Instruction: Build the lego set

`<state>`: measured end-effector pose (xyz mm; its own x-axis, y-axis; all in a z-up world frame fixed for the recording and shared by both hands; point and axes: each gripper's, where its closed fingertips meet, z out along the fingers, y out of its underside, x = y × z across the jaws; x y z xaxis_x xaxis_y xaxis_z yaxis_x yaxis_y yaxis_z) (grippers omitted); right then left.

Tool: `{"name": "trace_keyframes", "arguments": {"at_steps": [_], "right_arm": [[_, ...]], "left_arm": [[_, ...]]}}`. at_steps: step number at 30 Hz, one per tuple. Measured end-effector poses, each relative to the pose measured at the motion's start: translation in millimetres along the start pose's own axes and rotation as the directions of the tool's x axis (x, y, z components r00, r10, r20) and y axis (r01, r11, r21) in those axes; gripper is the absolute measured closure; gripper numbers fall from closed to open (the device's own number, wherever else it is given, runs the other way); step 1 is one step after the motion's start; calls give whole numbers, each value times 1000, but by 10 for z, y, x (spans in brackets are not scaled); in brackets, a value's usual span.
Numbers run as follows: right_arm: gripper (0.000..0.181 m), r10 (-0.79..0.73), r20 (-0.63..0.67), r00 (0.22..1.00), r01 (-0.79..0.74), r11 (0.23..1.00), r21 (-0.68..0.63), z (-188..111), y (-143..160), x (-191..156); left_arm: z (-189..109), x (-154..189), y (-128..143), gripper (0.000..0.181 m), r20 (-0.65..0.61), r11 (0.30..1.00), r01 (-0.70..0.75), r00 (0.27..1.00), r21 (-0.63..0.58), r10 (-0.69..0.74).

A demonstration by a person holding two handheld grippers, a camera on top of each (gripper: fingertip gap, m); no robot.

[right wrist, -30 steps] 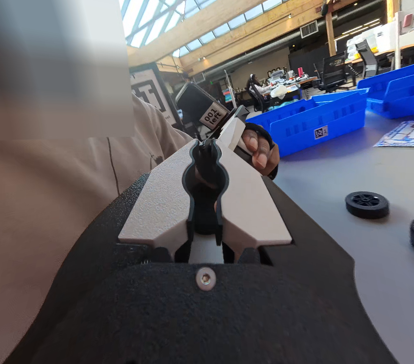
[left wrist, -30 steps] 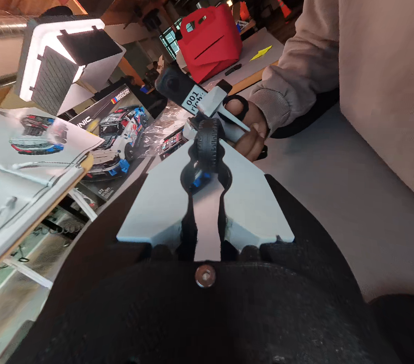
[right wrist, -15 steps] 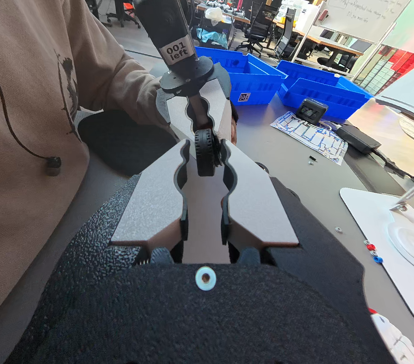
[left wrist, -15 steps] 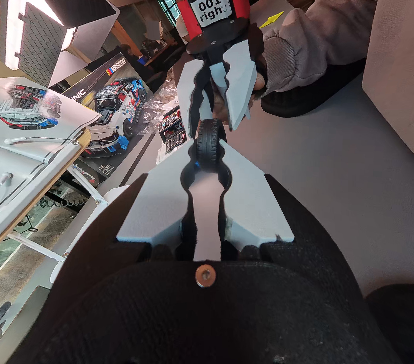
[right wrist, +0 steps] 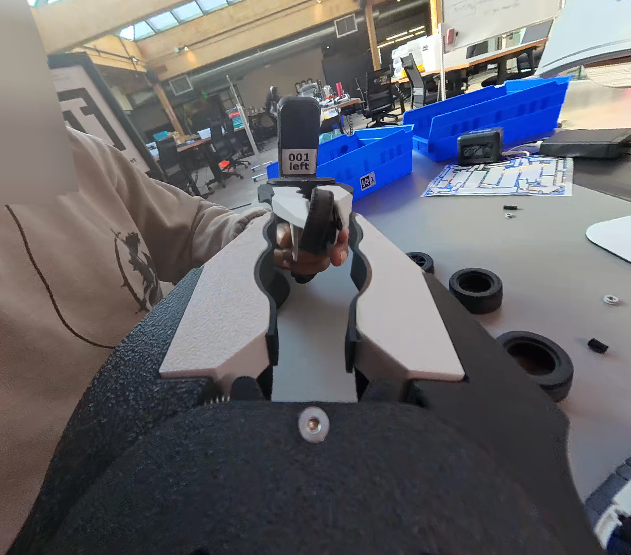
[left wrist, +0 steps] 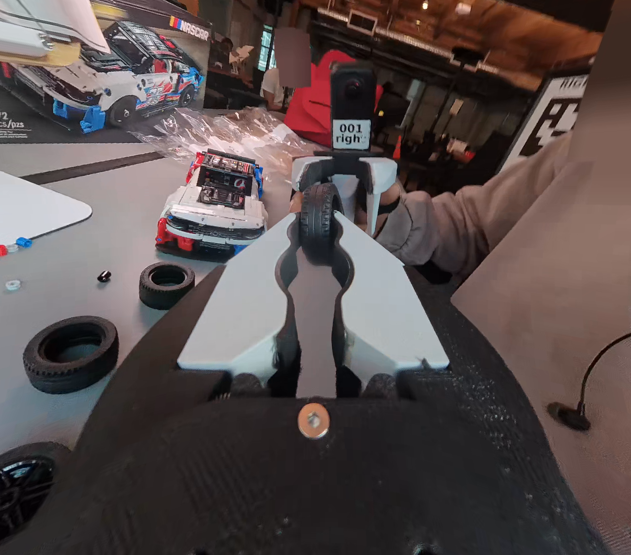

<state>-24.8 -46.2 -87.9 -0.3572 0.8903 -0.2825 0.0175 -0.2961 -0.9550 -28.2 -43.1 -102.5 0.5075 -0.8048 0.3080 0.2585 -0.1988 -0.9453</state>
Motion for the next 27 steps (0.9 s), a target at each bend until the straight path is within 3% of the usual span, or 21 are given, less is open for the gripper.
{"name": "trace_keyframes", "arguments": {"at_steps": [4, 5, 6, 9, 14, 19, 22, 27], "right_arm": [[137, 54, -36, 998, -56, 998, -37, 131, 114, 17], [142, 58, -38, 998, -60, 997, -51, 172, 149, 7], [159, 54, -43, 998, -57, 996, -64, 197, 178, 3], [160, 42, -19, 999, -43, 998, -47, 196, 146, -32], [162, 66, 136, 989, -67, 998, 5, 154, 87, -245], [164, 133, 271, 953, -150, 988, 44, 146, 17, -447], [164, 155, 306, 939, -180, 982, 53, 136, -4, -499], [166, 315, 510, 800, -385, 922, 35, 64, -5, -649]], "left_arm": [[-38, -34, -102, 168, -29, 993, 89, 996, 79, -87], [-29, -20, -110, 168, -37, 992, 94, 995, 86, -91], [-19, -2, -107, 168, -44, 992, 93, 995, 84, -89], [-17, 47, -127, 168, -64, 992, 89, 994, 88, -84], [-38, 283, -153, 166, -261, 978, 185, 953, 94, -155], [-72, 502, -202, 166, -383, 982, 157, 918, 106, -105], [-73, 566, -215, 166, -392, 988, 101, 919, 117, -47], [-65, 728, -175, 166, -458, 990, 9, 887, 137, 56]]}}
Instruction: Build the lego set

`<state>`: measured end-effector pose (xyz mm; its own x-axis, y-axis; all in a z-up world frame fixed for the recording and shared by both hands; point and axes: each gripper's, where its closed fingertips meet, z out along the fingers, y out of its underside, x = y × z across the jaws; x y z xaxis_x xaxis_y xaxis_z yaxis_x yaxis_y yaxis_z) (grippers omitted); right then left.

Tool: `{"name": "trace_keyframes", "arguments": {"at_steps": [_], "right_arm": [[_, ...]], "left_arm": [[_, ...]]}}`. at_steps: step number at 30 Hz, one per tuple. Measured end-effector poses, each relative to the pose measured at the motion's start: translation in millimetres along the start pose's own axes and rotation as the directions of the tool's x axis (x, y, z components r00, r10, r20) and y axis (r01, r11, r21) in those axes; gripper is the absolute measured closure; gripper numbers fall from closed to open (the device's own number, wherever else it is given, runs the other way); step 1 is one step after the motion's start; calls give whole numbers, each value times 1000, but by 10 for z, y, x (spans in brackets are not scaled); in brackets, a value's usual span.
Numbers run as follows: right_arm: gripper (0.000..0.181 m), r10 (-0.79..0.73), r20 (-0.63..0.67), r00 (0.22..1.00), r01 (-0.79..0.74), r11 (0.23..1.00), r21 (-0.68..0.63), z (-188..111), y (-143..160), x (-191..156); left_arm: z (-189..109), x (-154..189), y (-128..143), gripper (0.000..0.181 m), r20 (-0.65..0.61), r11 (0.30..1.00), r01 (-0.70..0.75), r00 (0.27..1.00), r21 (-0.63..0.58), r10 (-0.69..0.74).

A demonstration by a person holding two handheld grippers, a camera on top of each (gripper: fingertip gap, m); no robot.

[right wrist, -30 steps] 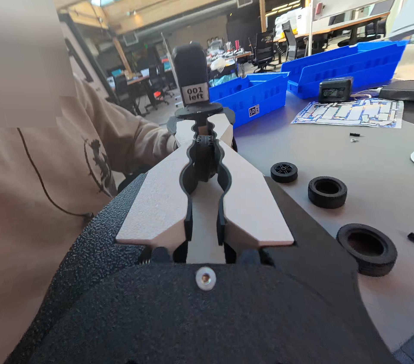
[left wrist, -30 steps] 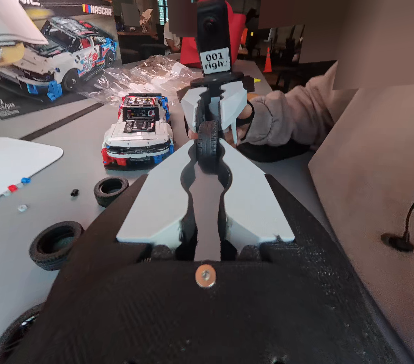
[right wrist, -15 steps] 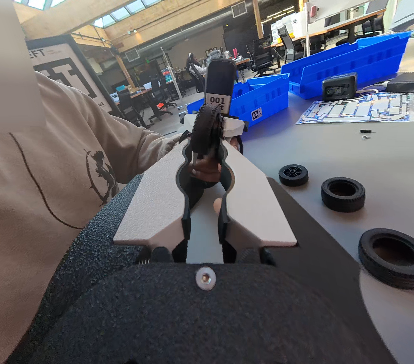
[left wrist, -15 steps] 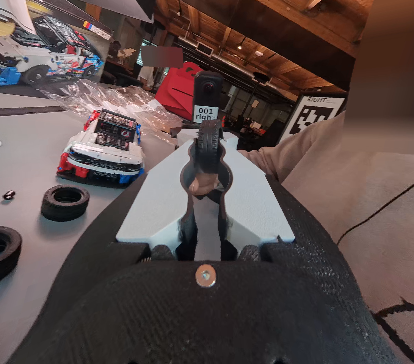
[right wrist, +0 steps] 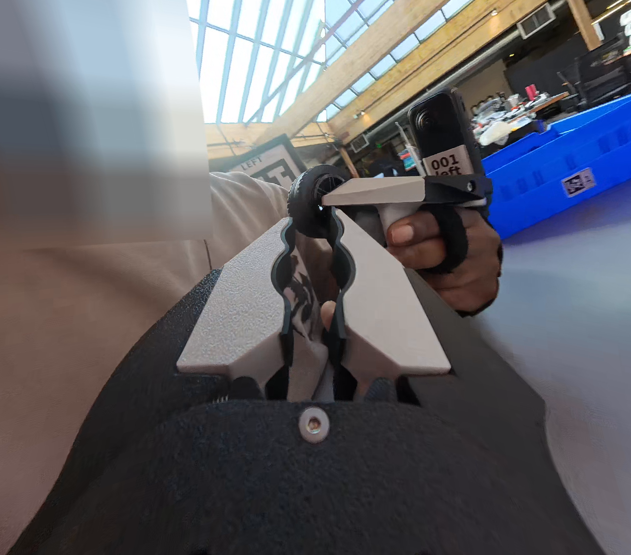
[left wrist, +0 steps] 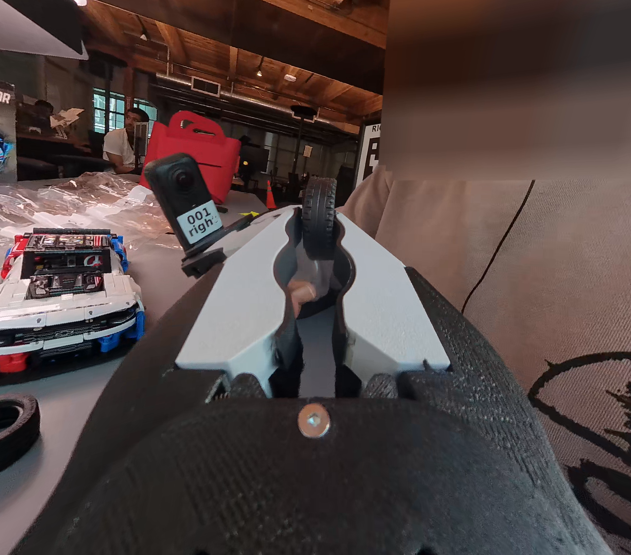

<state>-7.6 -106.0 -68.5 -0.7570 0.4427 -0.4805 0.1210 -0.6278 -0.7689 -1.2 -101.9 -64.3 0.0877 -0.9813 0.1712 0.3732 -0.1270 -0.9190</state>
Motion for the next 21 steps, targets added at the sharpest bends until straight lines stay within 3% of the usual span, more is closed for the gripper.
{"name": "trace_keyframes", "arguments": {"at_steps": [4, 6, 8, 10, 14, 16, 21], "right_arm": [[170, 95, 111, 989, -103, 993, 65, 23, -18, -81], [167, -5, 2, 1000, 4, 996, 84, 2, -107, -16], [164, -184, -151, 971, 184, 983, -15, -22, -134, 38], [153, -365, -276, 889, 339, 931, -138, -76, -157, 101], [147, -512, -415, 752, 431, 859, -278, -103, -151, 270], [163, -545, -399, 738, 448, 837, -314, -81, -111, 268], [165, -565, -296, 770, 481, 819, -313, 50, -32, 93]], "left_arm": [[40, 71, -21, 167, -40, 999, -42, 998, 23, 43], [13, -20, -79, 167, 40, 997, -72, 997, 33, 71], [-27, -96, -94, 167, 112, 994, -107, 988, 19, 104], [-76, -219, -78, 168, 198, 993, -119, 973, -2, 117], [-107, -299, -59, 167, 241, 991, -134, 961, -17, 134], [-73, -295, -22, 167, 248, 985, -169, 953, -48, 175], [-33, -54, -43, 167, 104, 984, -177, 978, -16, 178]]}}
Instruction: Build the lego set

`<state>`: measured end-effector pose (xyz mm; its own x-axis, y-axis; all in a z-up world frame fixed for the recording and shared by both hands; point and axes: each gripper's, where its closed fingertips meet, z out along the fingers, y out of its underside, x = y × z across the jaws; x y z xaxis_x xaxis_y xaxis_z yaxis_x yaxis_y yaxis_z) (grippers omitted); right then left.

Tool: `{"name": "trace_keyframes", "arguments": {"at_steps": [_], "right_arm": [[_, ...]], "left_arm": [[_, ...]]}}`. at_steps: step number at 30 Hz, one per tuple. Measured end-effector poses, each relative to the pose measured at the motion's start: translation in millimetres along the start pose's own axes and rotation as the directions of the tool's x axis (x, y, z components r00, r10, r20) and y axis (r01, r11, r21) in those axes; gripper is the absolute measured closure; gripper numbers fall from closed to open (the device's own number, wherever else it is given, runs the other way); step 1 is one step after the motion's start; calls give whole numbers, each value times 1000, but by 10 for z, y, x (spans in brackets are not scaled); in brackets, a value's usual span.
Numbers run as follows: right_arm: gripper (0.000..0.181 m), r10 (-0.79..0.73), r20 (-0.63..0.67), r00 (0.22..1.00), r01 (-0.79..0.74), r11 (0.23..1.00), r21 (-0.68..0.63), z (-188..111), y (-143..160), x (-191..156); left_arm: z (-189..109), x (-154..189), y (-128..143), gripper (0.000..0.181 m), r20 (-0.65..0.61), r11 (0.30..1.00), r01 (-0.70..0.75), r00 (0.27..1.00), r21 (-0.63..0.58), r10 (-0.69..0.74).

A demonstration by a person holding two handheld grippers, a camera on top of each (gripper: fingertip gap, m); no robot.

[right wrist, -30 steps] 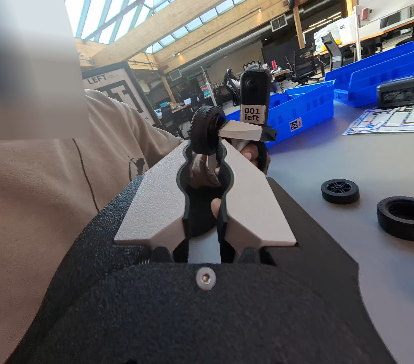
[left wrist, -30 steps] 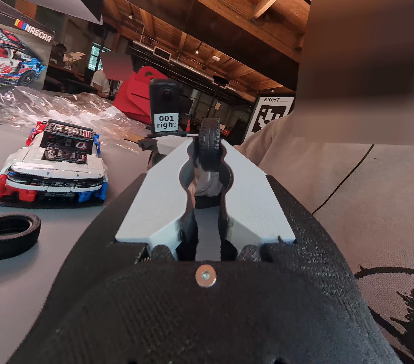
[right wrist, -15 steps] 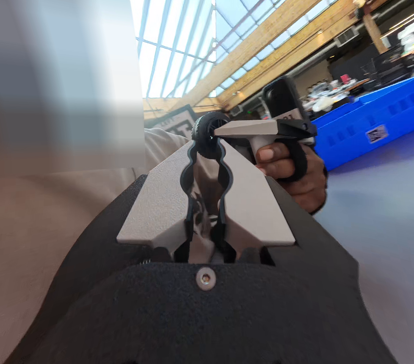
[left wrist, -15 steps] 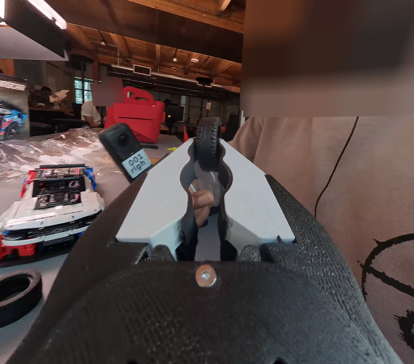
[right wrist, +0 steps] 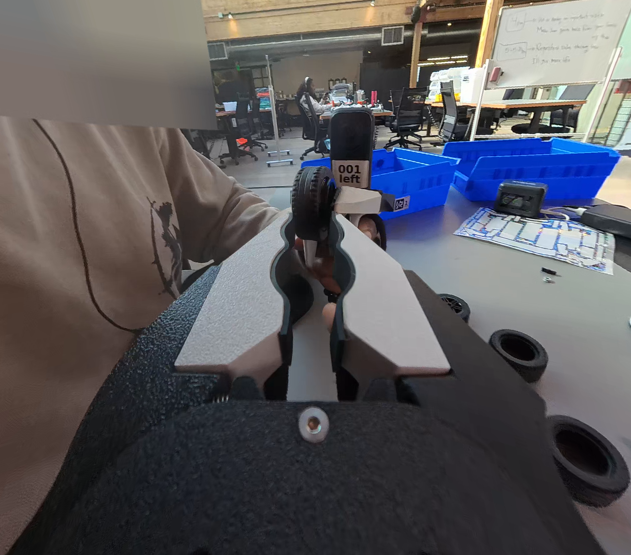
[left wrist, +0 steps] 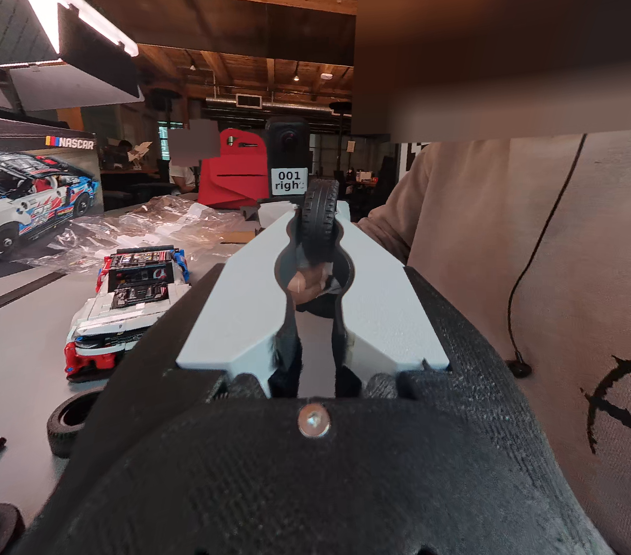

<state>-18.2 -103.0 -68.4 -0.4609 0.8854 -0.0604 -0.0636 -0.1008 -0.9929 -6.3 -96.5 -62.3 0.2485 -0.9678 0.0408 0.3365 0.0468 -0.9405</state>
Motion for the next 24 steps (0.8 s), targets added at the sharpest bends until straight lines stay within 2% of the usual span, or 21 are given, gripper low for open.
{"name": "trace_keyframes", "arguments": {"at_steps": [7, 11, 13, 15, 18, 21, 24], "right_arm": [[167, 70, 180, 981, -83, 994, 70, 11, -104, -278], [168, 144, 257, 955, -172, 981, 90, -12, -82, -338], [168, 241, 317, 917, -291, 949, 119, -33, -84, -341], [169, 352, 405, 843, -438, 888, 140, -52, -80, -360], [168, 441, 478, 760, -567, 809, 154, -55, -104, -330], [168, 448, 391, 804, -546, 817, 185, -56, -81, -147], [167, 394, 270, 878, -447, 877, 175, -52, -10, -41]], "left_arm": [[71, 308, -81, 165, -174, 1000, -26, 984, 3, 26], [93, 375, -50, 165, -205, 998, -55, 977, -13, 51], [106, 373, -35, 165, -204, 998, -57, 978, -17, 53], [118, 391, -17, 164, -210, 997, -66, 976, -29, 58], [119, 364, -42, 163, -193, 999, -33, 981, -18, 29], [97, 202, -34, 161, -101, 1000, 22, 995, -15, -23], [62, 89, 20, 159, -43, 997, 61, 997, -50, -63]]}}
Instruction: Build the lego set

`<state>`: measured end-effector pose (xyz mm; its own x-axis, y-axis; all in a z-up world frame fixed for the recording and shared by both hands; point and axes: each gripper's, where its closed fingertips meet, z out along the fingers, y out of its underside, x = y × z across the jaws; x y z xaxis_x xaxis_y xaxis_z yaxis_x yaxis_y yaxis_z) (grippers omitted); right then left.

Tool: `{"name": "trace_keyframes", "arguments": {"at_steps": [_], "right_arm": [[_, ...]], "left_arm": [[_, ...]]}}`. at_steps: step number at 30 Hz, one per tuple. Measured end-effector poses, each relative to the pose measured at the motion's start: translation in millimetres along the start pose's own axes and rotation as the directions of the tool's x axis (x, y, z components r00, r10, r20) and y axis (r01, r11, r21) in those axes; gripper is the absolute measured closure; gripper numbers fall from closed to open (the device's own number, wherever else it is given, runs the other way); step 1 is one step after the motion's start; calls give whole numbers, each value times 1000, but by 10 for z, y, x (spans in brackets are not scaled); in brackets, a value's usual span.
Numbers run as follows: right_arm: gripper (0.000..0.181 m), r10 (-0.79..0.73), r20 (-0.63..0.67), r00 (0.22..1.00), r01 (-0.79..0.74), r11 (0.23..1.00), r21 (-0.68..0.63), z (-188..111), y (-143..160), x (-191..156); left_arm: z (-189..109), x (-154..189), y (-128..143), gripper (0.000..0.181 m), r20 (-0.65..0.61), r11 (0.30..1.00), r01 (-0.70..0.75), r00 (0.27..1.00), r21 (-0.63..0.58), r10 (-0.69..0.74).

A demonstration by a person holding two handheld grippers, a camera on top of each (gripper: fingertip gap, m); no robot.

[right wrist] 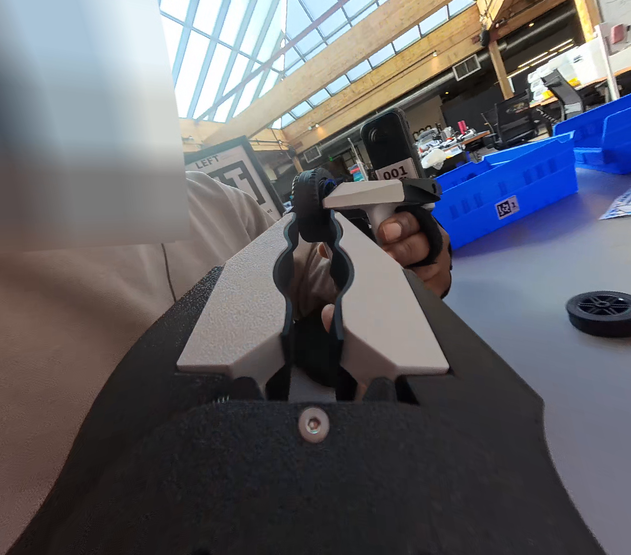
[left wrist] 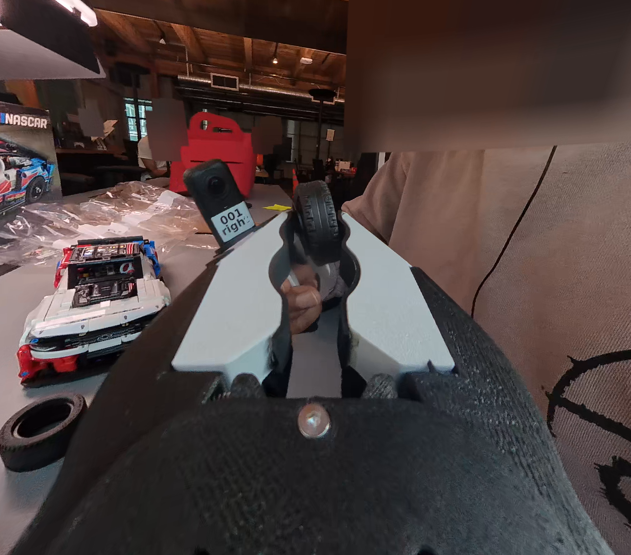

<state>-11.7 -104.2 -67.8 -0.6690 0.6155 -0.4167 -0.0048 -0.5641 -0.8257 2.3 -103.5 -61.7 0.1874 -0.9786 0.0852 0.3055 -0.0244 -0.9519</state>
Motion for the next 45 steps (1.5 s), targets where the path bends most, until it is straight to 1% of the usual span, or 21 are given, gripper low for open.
{"name": "trace_keyframes", "arguments": {"at_steps": [4, 8, 10, 12, 14, 18, 21, 22, 24, 25, 26, 27, 29, 31, 34, 37, 39, 41, 42, 45], "right_arm": [[168, -106, -106, 989, 101, 994, -46, -88, -26, 142], [168, -305, -227, 925, 267, 946, -184, -160, -5, 283], [168, -344, -232, 910, 299, 931, -210, -154, -10, 271], [168, -311, -204, 928, 272, 942, -199, -135, 3, 221], [168, -230, -158, 960, 203, 965, -166, -127, 37, 170], [168, -41, -52, 998, 35, 995, -98, -138, 98, 106], [168, 9, 4, 1000, -9, 995, -104, -157, 128, 88], [168, 14, 0, 1000, -14, 996, -92, -158, 111, 98], [167, 17, -48, 999, -20, 997, -75, -196, 52, 197], [167, -16, -85, 996, 7, 994, -107, -214, 56, 251], [167, -87, -137, 987, 66, 986, -154, -229, 71, 312], [167, -166, -186, 969, 127, 971, -203, -242, 83, 365], [166, -255, -243, 936, 194, 948, -251, -248, 61, 410], [163, -279, -251, 927, 216, 944, -250, -236, 11, 388], [166, -336, -223, 915, 258, 913, -315, -232, 46, 336], [166, -338, -191, 922, 274, 915, -295, -192, 27, 237], [167, -368, -178, 913, 312, 909, -275, -170, 6, 174], [166, -376, -161, 913, 333, 912, -240, -138, -30, 115], [166, -401, -156, 903, 359, 901, -242, -135, -31, 107], [166, -444, -140, 885, 406, 883, -235, -129, -45, 53]], "left_arm": [[-80, -148, 40, 157, 76, 996, 64, 995, -55, -59], [-158, -312, 48, 159, 176, 990, 115, 979, -78, -100], [-158, -310, 44, 163, 162, 988, 138, 979, -75, -125], [-154, -247, 44, 164, 104, 985, 153, 984, -79, -144], [-145, -192, 63, 165, 71, 986, 129, 990, -105, -122], [-122, -124, 112, 167, 37, 980, 95, 995, -173, -90], [-113, -105, 149, 167, 34, 978, 67, 997, -197, -62], [-112, -118, 143, 167, 44, 980, 53, 998, -191, -45], [-126, -235, 137, 167, 112, 986, 53, 993, -160, -36], [-145, -290, 157, 167, 141, 986, 63, 989, -154, -41], [-171, -341, 187, 167, 169, 985, 64, 985, -162, -36], [-197, -384, 215, 167, 193, 983, 54, 981, -176, -19], [-214, -421, 240, 167, 216, 979, 34, 976, -200, 10], [-203, -426, 333, 167, 222, 963, -15, 972, -269, 78], [-169, -377, 357, 167, 212, 952, -77, 967, -297, 144], [-130, -303, 309, 167, 183, 926, -200, 946, -321, 268], [-104, -260, 270, 167, 164, 898, -283, 921, -338, 352], [-79, -210, 206, 168, 153, 905, -301, 921, -301, 358], [-78, -199, 188, 167, 156, 909, -306, 921, -282, 358], [-81, -193, 186, 160, 169, 909, -320, 913, -266, 371]]}}
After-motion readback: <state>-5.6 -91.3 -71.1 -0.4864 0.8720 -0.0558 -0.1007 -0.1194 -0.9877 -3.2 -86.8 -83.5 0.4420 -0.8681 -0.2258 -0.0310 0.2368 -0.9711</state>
